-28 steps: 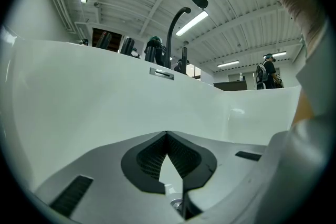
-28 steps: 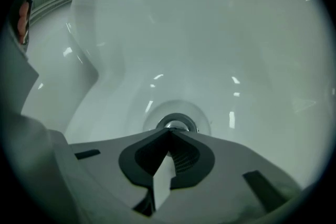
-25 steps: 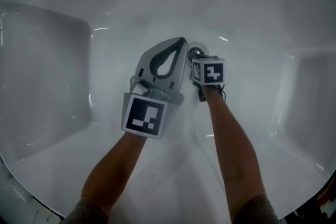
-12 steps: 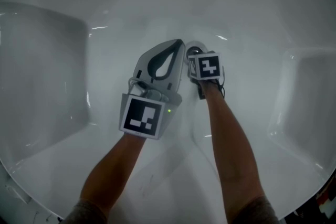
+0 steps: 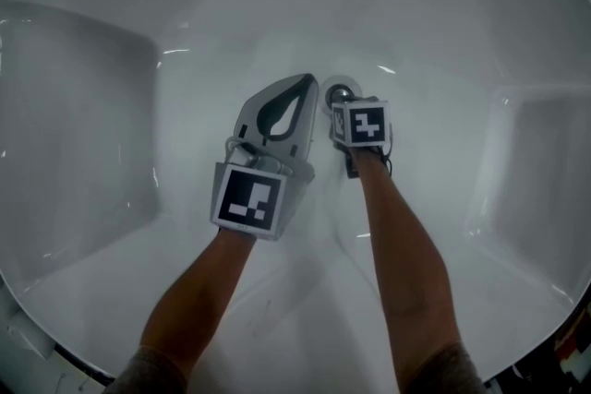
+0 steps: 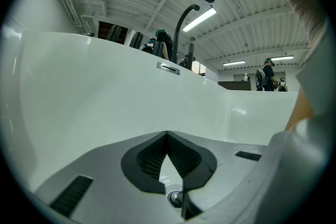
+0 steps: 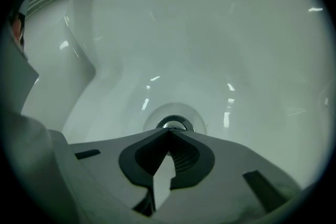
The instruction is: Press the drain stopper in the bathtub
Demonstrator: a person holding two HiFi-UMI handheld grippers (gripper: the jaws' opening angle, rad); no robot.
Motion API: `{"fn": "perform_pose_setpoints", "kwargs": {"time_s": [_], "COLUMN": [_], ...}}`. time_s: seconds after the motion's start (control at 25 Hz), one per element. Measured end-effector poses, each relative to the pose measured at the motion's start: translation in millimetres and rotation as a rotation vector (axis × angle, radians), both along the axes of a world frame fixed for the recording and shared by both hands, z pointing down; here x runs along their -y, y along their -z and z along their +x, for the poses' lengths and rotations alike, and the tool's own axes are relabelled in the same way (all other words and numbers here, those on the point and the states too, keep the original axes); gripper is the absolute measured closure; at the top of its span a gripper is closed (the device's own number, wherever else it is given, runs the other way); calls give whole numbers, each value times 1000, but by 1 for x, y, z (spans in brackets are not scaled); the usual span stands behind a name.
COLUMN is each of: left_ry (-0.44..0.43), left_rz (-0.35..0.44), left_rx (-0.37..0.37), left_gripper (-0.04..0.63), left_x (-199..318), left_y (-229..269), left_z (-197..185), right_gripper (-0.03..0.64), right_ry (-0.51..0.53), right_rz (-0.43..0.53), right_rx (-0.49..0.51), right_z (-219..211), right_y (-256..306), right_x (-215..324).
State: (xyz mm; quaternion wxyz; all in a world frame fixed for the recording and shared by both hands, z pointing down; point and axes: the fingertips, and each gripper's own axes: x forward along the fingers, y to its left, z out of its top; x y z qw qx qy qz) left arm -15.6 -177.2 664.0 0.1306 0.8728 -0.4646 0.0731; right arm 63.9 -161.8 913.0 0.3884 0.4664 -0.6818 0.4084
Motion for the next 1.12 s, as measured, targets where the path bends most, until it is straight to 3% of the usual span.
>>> {"fn": "perform_pose_setpoints", "kwargs": {"time_s": [0.44,1.12], "left_ry": [3,29], "left_rz": [-6,18], "left_rx": [12,-28], "left_gripper": [595,595], "left_x": [-5,-32], "left_y": [54,278], "left_z": [2,7], "right_gripper": [618,618], "right_ry": [-24,-70], "right_rz": [26,146], "right_rx": [36,146], "right_z": [2,-13], "right_y": [79,351], "right_x": [-3,-24]}}
